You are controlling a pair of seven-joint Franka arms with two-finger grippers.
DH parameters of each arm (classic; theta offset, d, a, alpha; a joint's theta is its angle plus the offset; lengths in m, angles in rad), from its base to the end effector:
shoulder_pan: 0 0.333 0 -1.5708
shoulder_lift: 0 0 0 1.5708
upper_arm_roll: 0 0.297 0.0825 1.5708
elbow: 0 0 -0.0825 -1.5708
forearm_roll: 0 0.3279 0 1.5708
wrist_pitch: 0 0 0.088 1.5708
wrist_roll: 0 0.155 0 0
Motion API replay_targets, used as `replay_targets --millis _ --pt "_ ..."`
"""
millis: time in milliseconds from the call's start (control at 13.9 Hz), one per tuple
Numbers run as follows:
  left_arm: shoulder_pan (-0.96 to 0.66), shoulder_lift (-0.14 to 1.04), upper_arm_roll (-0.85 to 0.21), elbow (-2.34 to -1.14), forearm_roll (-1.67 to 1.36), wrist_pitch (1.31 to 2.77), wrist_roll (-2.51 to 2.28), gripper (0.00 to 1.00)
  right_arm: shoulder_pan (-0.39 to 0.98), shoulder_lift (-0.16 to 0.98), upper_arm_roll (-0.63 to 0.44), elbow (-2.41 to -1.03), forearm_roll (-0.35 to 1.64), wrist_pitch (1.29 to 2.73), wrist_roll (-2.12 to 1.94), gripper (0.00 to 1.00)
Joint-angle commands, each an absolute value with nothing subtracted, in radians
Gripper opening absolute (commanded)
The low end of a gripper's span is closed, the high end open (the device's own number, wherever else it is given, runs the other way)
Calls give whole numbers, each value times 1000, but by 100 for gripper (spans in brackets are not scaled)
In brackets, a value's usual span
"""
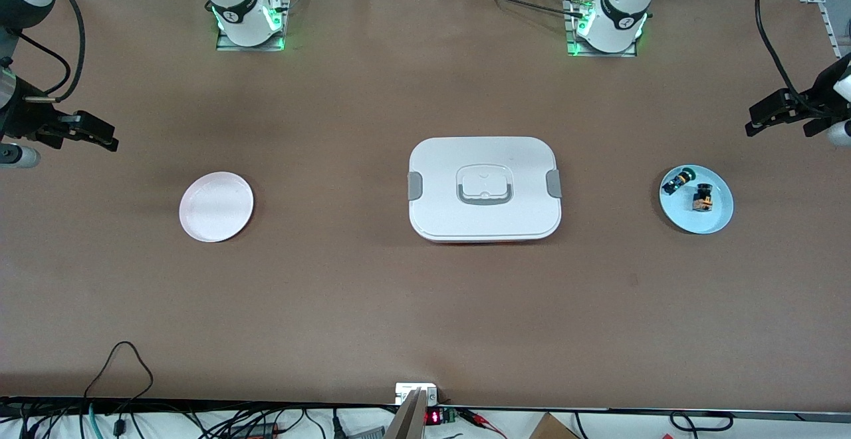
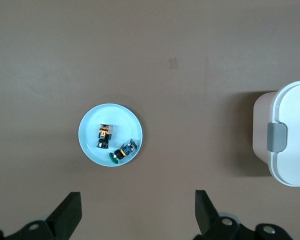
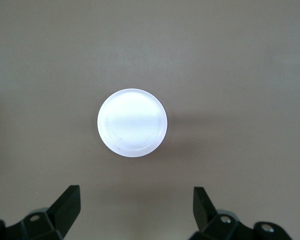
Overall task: Transfer orange switch to right arm and place
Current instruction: 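Move the left gripper over the light-blue plate toward the orange switch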
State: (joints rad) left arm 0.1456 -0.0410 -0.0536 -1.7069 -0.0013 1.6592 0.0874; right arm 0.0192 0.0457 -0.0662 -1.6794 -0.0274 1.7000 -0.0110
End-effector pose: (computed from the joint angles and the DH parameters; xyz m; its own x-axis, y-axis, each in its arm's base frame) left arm 0.4895 0.0446 0.5285 1.0000 0.0048 -0.0068 0.0048 -1.0000 -0.0003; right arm 0.5160 -0.0276 0.5000 0.9992 -0.0325 -0.0254 -0.0317 -0.9991 0.0298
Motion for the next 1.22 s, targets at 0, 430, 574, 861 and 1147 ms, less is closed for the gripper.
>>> replay_targets --millis 0,430,574,861,1147 --pt "138 -35 -49 -1681 -9 1628 94 100 18 51 -63 -1655 -12 1678 -25 100" --pt "140 -25 -46 -1695 -17 1628 110 100 20 51 -60 -1654 -12 1680 -11 100" --pt "147 -5 -46 -1707 -17 1629 139 100 21 52 -60 -1654 -12 1678 -12 100" --pt "175 41 -40 -1741 -11 1670 472 100 20 52 -60 -1654 -12 1680 -17 100" --pt "213 71 -35 -1837 -8 1758 795 100 21 54 -60 -1654 -12 1680 -18 100"
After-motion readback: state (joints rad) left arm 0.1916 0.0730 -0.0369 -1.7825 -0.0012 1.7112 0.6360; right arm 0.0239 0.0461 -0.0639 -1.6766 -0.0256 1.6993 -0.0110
